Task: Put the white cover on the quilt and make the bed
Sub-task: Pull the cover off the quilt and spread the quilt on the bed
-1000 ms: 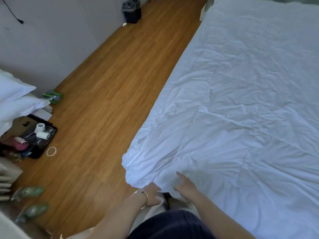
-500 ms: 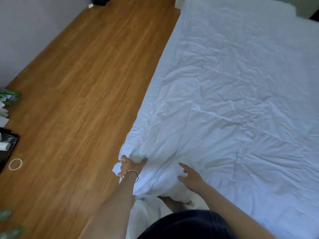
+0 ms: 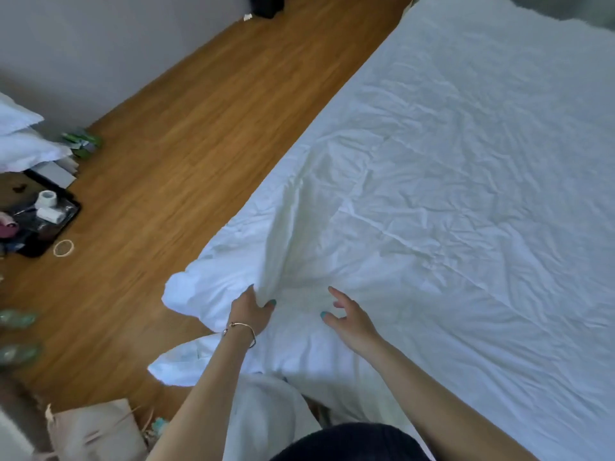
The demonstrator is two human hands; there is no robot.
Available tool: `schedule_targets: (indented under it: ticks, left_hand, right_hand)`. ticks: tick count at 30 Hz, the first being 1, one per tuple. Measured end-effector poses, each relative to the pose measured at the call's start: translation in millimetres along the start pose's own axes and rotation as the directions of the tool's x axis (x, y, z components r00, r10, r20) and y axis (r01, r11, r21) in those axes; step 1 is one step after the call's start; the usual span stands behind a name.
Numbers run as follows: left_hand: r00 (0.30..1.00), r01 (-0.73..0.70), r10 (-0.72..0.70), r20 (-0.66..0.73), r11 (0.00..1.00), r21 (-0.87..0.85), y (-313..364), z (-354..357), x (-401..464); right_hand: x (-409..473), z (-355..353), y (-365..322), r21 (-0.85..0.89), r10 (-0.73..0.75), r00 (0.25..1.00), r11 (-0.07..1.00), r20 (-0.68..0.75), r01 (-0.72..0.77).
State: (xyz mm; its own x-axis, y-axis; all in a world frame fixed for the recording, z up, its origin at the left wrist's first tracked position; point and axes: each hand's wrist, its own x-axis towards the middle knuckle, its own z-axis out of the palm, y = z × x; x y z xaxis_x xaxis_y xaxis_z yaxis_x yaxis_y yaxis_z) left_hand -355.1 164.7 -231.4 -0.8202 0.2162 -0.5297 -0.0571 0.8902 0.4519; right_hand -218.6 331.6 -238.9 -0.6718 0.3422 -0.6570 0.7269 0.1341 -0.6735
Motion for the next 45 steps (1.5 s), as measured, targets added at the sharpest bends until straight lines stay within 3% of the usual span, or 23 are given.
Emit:
schedule_targets:
  ticks: [3,6,10,15,20,23,27,30,34,36,38,39,40,42,43,45]
  left_hand:
    - [0.977,-0.196,0.185,0.102,0.975,0.109,48.2,33.8,-43.9]
    - [0.924,-0.303,0.323,0.205,0.945,-0.126,81.9,69.2,-75.6]
    - [0.833,-0.299,0.416,0.365,0.893,-0.336,94.6,108.8,-87.6]
    - [0.843,-0.125,0.381,0.380,0.825,-0.551,130.7,124.7,-101.7]
    - [0.630,-0.197,0.484,0.608,0.856,-0.478,199.8,166.2,-148.6]
    - [0.564,-0.253,0.494,0.662,0.866,-0.430,235.8,222.6,-196.4]
    - [0.571,-0.226,0.507,0.645,0.853,-0.471,284.7,315.8,-281.8]
    - [0.481,-0.271,0.550,0.683,0.834,-0.481,332.8,374.2,-346.2]
    - [0.331,-0.381,0.544,0.771,0.825,-0.418,399.1,430.0,-398.2]
    - [0.332,-0.500,0.530,0.781,0.801,-0.331,427.9,454.3,-404.8]
    - [0.478,-0.771,0.598,0.643,0.637,-0.020,449.4,477.0,-395.1]
    - [0.493,-0.859,0.670,0.555,0.477,0.186,457.0,486.3,-389.7]
    - [0.435,-0.898,0.730,0.527,0.308,0.315,463.4,493.5,-387.5]
    - [0.278,-0.907,0.726,0.629,-0.017,0.420,474.8,510.4,-386.3]
    - [0.240,-0.877,0.671,0.701,-0.160,0.453,482.4,522.4,-384.4]
    - [0.238,-0.807,0.543,0.805,-0.352,0.475,500.1,544.6,-384.3]
  right_hand:
    - [-19.3,-32.6,1.8,0.214,0.047,0.999,0.976,-0.024,-0.041]
    - [-31.6,-61.4,6.7,0.352,0.091,0.996,0.932,0.017,-0.091]
    - [-36.9,-87.2,25.8,0.494,0.123,0.992,0.862,0.005,-0.110]
    - [-76.0,-98.3,76.2,0.452,0.063,0.995,0.887,0.079,-0.092]
    - [-126.4,-142.9,150.3,0.644,0.006,0.995,0.762,0.098,-0.067]
    - [-164.2,-185.9,207.0,0.625,-0.014,0.999,0.780,0.042,-0.016]
    - [-231.9,-249.0,286.8,0.572,0.027,0.994,0.819,-0.104,0.037]
    - [-285.8,-302.7,343.8,0.512,0.025,0.981,0.856,-0.191,0.078]
    - [-330.4,-372.7,410.5,0.295,0.158,0.938,0.953,-0.308,-0.064]
    - [-343.2,-400.1,437.6,0.242,0.226,0.899,0.960,-0.374,-0.141]
    - [-351.4,-420.2,460.2,0.178,0.292,0.851,0.955,-0.437,-0.236]
    - [-353.2,-427.4,468.9,0.152,0.321,0.827,0.947,-0.461,-0.283]
    - [-353.4,-432.4,475.2,0.135,0.342,0.809,0.939,-0.478,-0.318]
    - [-352.0,-435.7,480.5,0.083,0.316,0.788,0.943,-0.528,-0.323]
    - [-352.2,-436.6,481.6,0.047,0.274,0.786,0.953,-0.554,-0.299]
    - [-356.4,-436.5,487.5,0.025,0.192,0.804,0.976,-0.563,-0.215]
